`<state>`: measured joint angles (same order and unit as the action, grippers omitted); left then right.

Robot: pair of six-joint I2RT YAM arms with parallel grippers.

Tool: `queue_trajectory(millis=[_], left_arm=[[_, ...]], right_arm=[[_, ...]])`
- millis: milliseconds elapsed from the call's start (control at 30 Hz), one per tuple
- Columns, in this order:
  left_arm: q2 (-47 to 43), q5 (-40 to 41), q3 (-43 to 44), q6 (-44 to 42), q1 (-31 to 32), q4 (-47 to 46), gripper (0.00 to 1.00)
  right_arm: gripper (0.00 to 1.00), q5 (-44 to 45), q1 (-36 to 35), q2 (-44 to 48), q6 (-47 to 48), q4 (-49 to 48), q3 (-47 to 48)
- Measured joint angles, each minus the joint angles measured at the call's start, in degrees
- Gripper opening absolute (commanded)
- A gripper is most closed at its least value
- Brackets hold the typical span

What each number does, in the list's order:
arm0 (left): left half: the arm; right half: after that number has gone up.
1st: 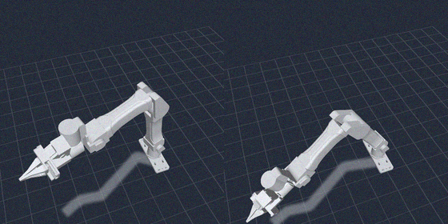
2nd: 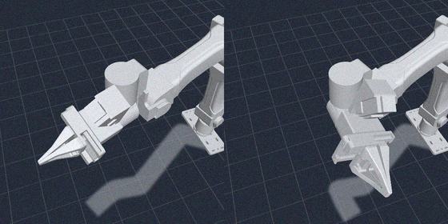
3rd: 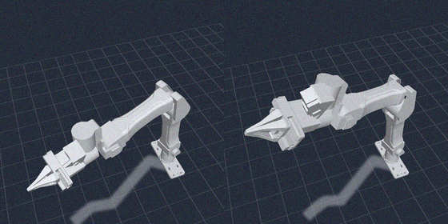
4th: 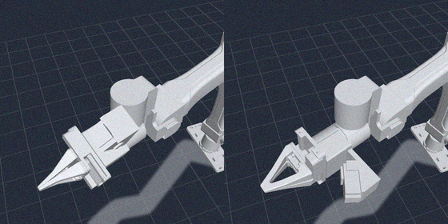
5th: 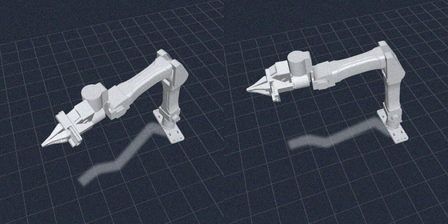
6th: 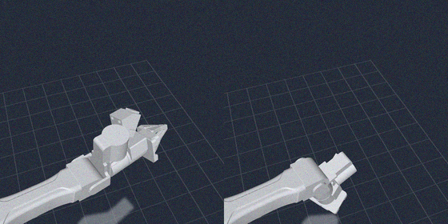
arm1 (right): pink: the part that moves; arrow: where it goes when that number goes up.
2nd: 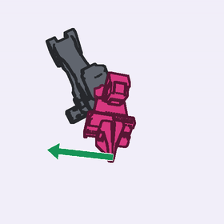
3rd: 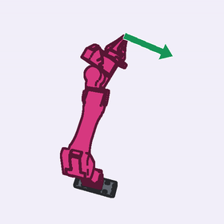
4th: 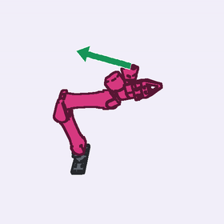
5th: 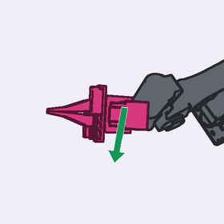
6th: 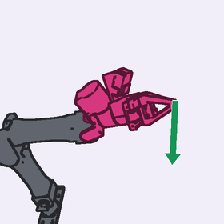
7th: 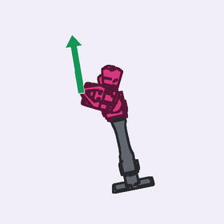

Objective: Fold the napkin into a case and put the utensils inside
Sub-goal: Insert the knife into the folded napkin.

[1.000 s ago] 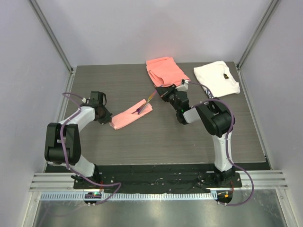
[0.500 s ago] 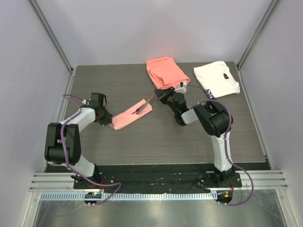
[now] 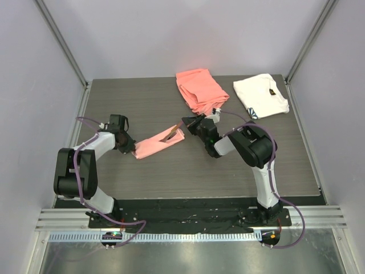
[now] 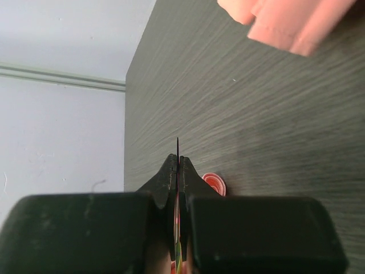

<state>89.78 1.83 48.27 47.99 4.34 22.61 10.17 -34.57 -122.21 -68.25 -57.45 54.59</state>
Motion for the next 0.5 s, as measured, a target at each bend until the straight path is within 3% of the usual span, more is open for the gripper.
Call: queue_trajectory(millis=[333, 467, 500], left_arm=[[-0.5, -0.4, -0.9, 0.7, 0.0, -0.9, 0.01], [-1.6, -0.3, -0.6, -0.4, 0.0, 0.8, 0.32], [-2.3, -0.3, -0.3, -0.6, 0.0, 1.7, 0.35]], right_arm=[[0.02, 2.7, -3.0, 2.0, -2.4, 5.0, -0.9], [0.03, 2.6, -3.5, 2.1, -3.4, 4.5, -2.7], [0.03, 2.6, -3.5, 2.1, -3.6, 4.3, -3.1]])
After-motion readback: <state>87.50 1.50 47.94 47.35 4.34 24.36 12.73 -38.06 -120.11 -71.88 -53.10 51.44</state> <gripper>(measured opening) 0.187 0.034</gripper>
